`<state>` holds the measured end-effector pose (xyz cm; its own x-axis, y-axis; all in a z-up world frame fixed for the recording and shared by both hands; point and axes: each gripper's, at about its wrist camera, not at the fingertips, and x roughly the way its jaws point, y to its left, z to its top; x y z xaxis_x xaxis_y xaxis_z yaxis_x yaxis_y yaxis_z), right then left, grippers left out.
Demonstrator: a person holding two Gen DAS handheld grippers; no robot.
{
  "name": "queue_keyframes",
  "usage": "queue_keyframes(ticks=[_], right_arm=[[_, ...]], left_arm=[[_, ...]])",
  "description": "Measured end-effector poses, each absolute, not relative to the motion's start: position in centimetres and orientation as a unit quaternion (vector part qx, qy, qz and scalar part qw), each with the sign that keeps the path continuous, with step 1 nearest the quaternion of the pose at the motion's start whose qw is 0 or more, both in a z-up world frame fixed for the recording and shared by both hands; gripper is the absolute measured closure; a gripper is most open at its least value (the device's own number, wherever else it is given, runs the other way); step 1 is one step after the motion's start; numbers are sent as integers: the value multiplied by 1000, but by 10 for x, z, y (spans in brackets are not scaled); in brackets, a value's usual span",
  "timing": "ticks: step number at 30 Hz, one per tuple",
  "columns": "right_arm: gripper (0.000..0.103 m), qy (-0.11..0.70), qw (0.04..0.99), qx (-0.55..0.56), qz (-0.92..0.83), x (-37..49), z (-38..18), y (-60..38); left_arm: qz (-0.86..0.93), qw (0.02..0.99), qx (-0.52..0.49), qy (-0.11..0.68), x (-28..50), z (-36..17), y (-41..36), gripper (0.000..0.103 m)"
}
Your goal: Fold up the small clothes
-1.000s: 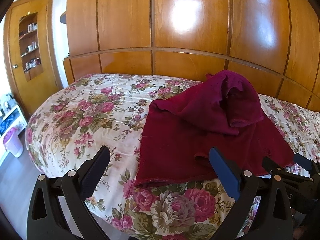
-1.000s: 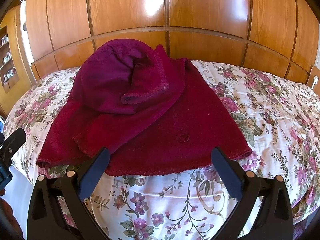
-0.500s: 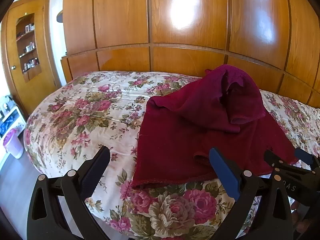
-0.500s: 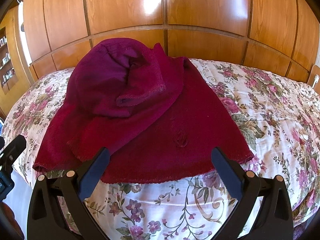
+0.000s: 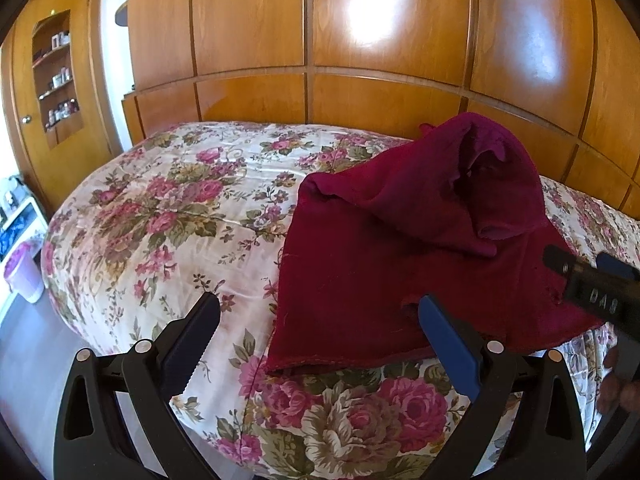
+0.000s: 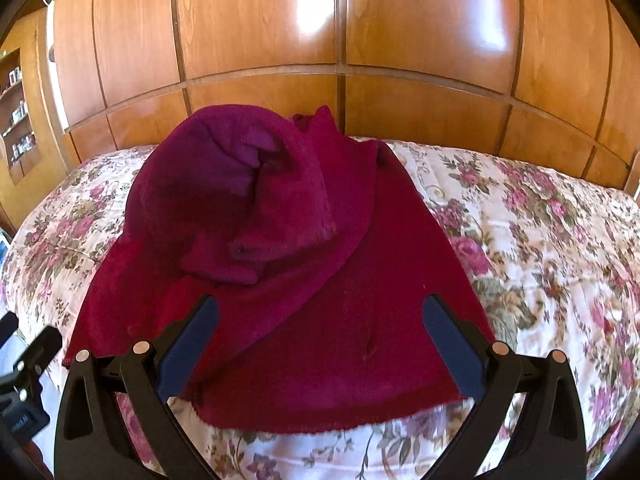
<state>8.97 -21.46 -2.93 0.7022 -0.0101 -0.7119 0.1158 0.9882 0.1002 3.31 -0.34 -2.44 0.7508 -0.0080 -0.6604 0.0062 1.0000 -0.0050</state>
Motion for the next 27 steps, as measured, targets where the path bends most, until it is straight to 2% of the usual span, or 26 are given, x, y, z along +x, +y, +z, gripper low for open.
queue_keyframes(ticks=[9, 12, 16, 18, 19, 20, 22, 24, 26, 27], right_arm=[[3, 382, 922, 55, -25, 149, -23, -221], [9, 400, 915, 50, -16, 177, -31, -220], [26, 418, 907, 35, -18, 208, -40, -219], [55, 431, 902, 22, -7, 220, -44, -217], [87, 447, 894, 17, 11, 227, -47, -215], [95, 453, 891, 13, 19, 228, -46, -213], [95, 443, 896, -12, 33, 230, -35, -203], [95, 425, 903, -36, 52, 233, -18, -187], [96, 399, 912, -60, 76, 241, 6, -163], [96, 384, 916, -69, 92, 248, 22, -146]], left_arm=[[-32, 932, -46, 359, 41, -30, 34, 5], [-43, 925, -69, 372, 43, -35, 54, 5], [-40, 920, -81, 381, 41, -39, 76, 5], [-42, 921, -77, 379, 41, -39, 85, 5], [-43, 921, -72, 380, 40, -39, 88, 5], [-46, 921, -68, 381, 39, -39, 92, 5], [-54, 921, -64, 380, 38, -38, 98, 7], [-68, 918, -64, 385, 38, -38, 103, 24], [-83, 912, -79, 395, 39, -40, 108, 28], [-92, 909, -91, 396, 40, -41, 110, 35]])
